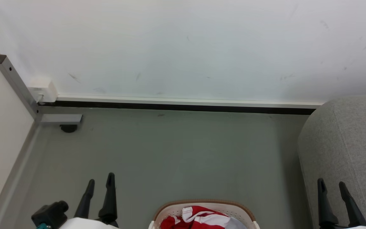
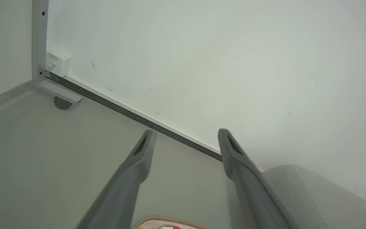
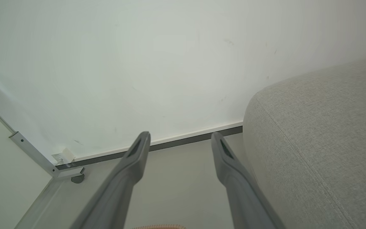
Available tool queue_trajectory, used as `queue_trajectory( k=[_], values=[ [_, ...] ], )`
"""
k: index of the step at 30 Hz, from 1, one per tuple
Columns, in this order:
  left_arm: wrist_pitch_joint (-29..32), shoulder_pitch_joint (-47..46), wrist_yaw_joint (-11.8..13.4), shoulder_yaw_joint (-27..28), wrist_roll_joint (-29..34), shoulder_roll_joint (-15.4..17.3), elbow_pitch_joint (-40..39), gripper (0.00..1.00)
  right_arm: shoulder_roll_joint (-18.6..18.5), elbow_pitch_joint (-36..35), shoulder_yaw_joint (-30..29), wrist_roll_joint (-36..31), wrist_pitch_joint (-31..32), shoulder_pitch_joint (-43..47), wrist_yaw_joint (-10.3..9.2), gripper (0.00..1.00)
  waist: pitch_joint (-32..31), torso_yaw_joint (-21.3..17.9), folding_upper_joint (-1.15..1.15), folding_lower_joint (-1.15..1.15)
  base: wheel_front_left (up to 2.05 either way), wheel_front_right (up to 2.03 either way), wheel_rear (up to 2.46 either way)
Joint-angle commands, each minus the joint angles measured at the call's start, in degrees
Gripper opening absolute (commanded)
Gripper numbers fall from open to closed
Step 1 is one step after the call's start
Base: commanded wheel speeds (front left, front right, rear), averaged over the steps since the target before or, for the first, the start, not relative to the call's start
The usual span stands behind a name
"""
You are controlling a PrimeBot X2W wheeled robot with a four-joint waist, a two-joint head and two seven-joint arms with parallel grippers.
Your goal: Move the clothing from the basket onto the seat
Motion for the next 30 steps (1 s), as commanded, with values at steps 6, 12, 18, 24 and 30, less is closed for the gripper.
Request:
queue_trajectory(
  k=[6, 12, 18, 24, 30],
  values=[
    [-1.3, 0.2, 0.6, -0.3, 5.6, 0.7, -0.9, 1.0, -0.6, 0.2, -0.4, -4.3, -1.4, 0.1, -0.07, 1.0, 0.2, -0.1, 0.0, -0.01, 0.0, 0.0, 0.0],
    [-2.3, 0.6, 1.3, -0.6, 9.4, 1.1, -0.4, 1.0, -0.7, 1.3, -0.4, -6.9, -2.2, 0.2, -0.07, 1.0, 0.2, -0.1, 0.0, -0.01, 0.0, 0.0, 0.0],
    [-3.0, 1.2, 1.6, -1.0, 12.7, 1.4, -0.1, 1.0, -0.7, 1.6, -0.1, -10.0, -3.1, 0.4, -0.08, 1.0, 0.2, -0.2, 0.0, -0.01, 0.0, 0.0, 0.0],
    [-3.7, 1.3, 2.0, -1.2, 15.8, 1.5, 0.2, 1.0, -0.7, 1.6, 0.8, -12.2, -3.8, 0.8, -0.09, 1.0, 0.2, -0.2, 0.0, -0.01, 0.0, 0.0, 0.0],
    [-4.6, 1.7, 2.3, -1.5, 18.7, 1.5, 0.3, 1.0, -0.7, 1.7, 1.5, -14.3, -4.6, 1.2, -0.09, 1.0, 0.1, -0.4, 0.0, -0.01, 0.0, 0.0, 0.0]
  ],
)
